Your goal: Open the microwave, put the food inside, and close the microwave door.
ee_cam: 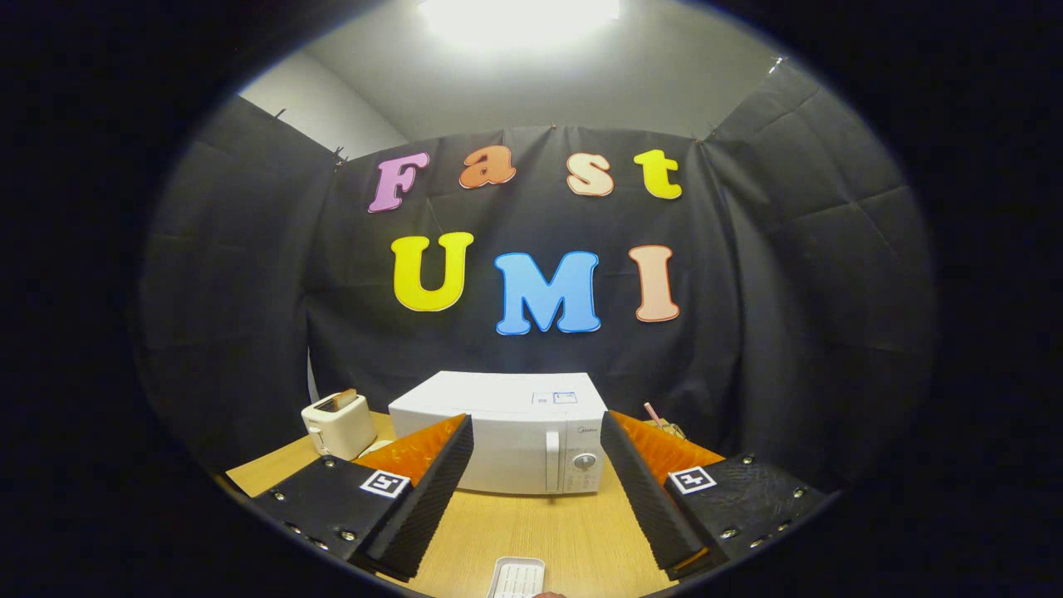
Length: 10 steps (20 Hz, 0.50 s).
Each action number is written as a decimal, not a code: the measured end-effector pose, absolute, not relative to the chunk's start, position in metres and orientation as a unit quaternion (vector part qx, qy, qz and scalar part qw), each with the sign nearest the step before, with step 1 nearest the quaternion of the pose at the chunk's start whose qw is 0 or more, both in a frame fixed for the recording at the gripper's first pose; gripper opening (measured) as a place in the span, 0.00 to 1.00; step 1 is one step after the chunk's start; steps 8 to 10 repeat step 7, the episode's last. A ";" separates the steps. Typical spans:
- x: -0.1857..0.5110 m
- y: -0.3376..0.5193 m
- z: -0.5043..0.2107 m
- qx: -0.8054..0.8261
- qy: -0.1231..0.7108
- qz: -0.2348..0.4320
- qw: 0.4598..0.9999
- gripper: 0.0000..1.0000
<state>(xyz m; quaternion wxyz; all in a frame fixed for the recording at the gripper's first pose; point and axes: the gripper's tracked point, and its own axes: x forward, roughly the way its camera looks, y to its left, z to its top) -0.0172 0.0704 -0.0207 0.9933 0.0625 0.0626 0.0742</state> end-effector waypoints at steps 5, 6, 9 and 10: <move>-0.021 0.059 -0.026 0.078 0.070 0.056 0.993 0.98; -0.020 0.057 -0.025 0.080 0.069 0.054 0.993 0.98; -0.019 0.055 -0.025 0.082 0.069 0.051 0.993 0.98; -0.019 0.055 -0.025 0.082 0.069 0.051 0.993 0.98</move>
